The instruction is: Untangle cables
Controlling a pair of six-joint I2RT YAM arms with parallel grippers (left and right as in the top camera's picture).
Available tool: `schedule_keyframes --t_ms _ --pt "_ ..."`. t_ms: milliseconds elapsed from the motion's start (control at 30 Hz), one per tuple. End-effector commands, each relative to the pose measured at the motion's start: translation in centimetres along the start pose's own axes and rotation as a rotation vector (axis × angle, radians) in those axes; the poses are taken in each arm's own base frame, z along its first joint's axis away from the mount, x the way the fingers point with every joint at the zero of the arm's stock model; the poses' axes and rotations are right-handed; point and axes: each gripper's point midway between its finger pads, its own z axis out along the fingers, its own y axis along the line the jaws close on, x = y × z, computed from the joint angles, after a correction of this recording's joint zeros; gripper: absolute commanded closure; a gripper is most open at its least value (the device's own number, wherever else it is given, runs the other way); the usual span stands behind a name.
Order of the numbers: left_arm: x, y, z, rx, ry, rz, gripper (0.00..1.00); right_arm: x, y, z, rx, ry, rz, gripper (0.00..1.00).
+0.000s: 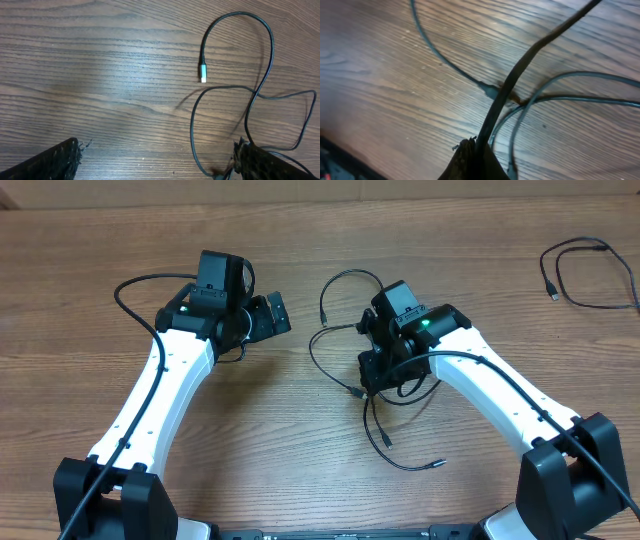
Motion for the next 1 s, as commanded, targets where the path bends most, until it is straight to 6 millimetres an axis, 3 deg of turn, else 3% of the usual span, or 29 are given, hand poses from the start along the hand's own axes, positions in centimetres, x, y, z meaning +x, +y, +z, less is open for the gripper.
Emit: schedule_keyframes --t_ms 0,67,167,400,500,600,667,800,967 --pt "-0.6 -0.1 -0.9 0.009 -0.027 0.010 0.00 0.2 2.6 -0.1 -0.152 0.017 -0.001 0.96" --pt "-0.5 -0.1 -0.9 0.008 -0.026 0.010 0.00 0.0 3.7 -0.6 -0.225 0.020 0.000 0.96" --pt "-0.5 -0.2 -0.9 0.009 -0.025 0.011 0.00 -0.8 6.5 -3.2 -0.372 0.011 -0.006 0.96" --pt "-0.5 -0.2 -0.9 0.008 -0.025 0.024 0.01 -6.0 10.9 -13.9 -0.424 -0.196 -0.121 0.96" --pt "-0.5 -0.2 -0.9 0.008 -0.025 0.027 0.00 -8.1 12.4 -19.5 -0.391 -0.352 -0.177 0.96" --pt "-0.5 -0.2 -0.9 0.009 -0.026 0.026 0.00 -9.4 13.4 -23.4 -0.384 -0.466 -0.175 0.96" --pt "-0.5 -0.2 -0.9 0.008 -0.025 0.026 0.00 -10.5 14.6 -27.4 -0.397 -0.589 -0.177 0.96" --pt "-0.4 -0.3 -0.9 0.014 -0.020 0.026 0.00 -11.6 15.5 -32.2 -0.408 -0.740 -0.149 0.96" --pt "-0.3 -0.2 -0.9 0.012 -0.017 0.026 0.00 -12.5 15.2 -38.3 -0.412 -0.936 -0.149 0.96"
